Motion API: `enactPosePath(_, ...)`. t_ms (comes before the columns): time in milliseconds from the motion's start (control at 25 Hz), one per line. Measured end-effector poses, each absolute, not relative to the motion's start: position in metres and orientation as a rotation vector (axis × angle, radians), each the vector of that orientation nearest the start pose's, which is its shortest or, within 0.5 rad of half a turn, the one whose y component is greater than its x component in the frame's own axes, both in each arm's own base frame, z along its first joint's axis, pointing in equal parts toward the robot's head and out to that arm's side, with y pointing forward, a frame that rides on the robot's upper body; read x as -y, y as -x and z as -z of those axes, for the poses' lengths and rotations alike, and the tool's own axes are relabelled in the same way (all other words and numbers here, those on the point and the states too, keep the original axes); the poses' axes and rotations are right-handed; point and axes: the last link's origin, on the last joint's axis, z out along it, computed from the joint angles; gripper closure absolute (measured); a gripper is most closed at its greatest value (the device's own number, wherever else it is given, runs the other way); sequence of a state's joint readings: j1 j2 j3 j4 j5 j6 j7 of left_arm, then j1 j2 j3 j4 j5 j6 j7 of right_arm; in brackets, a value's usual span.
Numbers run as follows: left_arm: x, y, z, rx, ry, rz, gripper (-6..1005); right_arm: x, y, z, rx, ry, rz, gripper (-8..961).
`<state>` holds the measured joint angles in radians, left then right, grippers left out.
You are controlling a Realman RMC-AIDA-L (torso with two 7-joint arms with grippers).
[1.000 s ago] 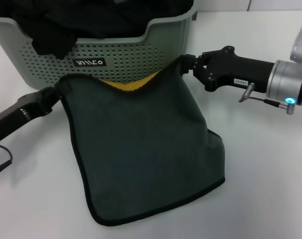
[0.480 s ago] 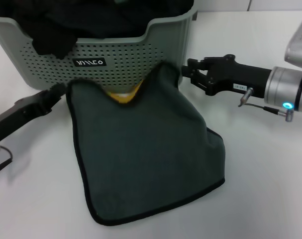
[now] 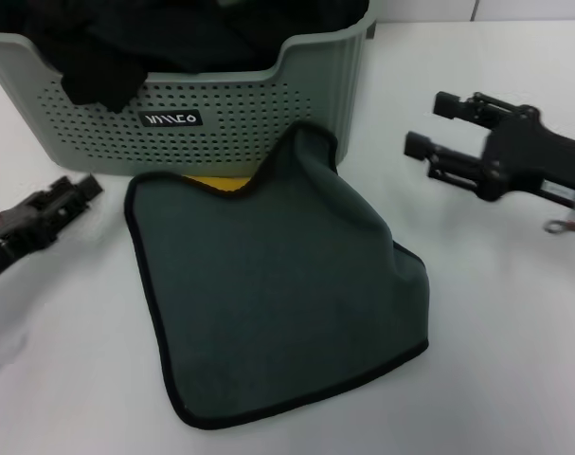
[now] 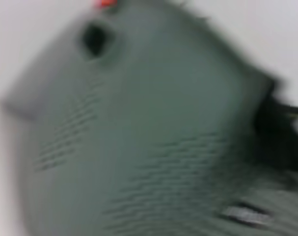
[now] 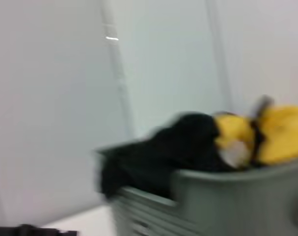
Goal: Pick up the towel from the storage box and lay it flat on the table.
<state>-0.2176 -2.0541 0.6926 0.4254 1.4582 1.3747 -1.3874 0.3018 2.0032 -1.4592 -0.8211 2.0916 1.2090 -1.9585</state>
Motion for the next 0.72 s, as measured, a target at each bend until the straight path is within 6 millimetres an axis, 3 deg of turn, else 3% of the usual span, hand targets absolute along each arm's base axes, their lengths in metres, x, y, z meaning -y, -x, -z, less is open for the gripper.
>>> enactPosePath(40, -0.259, 0.355, -0.022, 1.112, 2.008, 1.061, 672, -0.325, -0.223, -0.003, -0.371, 2.479, -1.017, 455)
enactPosePath(160, -0.238, 0.328, -0.021, 0.843, 2.277, 1.120, 437, -0.311, -0.214, -0.017, -0.278, 2.644, -1.075, 333)
enactPosePath(280, -0.224, 0.304, -0.017, 0.630, 2.488, 1.195, 429, -0.297, -0.206, -0.022, -0.165, 2.807, -1.100, 221)
enactPosePath(480, -0.224, 0.270, -0.005, 0.386, 2.746, 1.295, 421, -0.283, -0.198, -0.023, -0.046, 2.975, -1.065, 68)
enactPosePath(720, -0.228, 0.258, 0.002, 0.263, 2.770, 1.321, 421, -0.277, -0.194, -0.017, -0.018, 3.023, -1.027, 65)
